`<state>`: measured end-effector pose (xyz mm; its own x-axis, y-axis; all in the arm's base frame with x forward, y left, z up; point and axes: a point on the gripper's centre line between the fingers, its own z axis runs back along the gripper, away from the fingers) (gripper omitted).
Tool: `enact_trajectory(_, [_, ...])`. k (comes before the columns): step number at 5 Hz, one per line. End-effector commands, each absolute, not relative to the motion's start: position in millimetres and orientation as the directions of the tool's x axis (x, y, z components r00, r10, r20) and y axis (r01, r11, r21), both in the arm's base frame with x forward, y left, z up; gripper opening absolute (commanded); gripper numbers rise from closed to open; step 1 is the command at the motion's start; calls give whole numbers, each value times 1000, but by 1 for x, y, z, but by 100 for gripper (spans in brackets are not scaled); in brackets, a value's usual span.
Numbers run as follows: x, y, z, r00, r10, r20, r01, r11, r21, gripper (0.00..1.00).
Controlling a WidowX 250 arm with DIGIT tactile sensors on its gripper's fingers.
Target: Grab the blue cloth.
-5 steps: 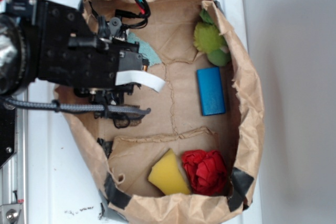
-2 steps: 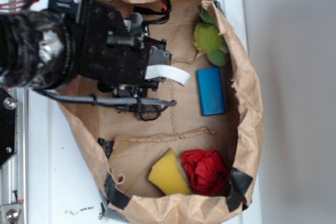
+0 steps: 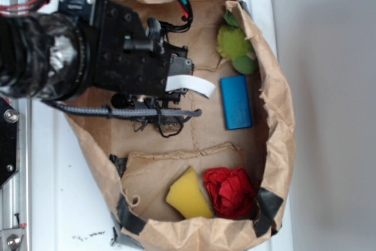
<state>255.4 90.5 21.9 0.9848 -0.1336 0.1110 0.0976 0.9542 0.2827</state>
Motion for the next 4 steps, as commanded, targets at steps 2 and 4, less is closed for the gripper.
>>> enact_trajectory(2, [266,96,68,985,-85,147,48,971,235,0])
enact_trajectory(4, [279,100,120,994,14,110,-29,991,134,0])
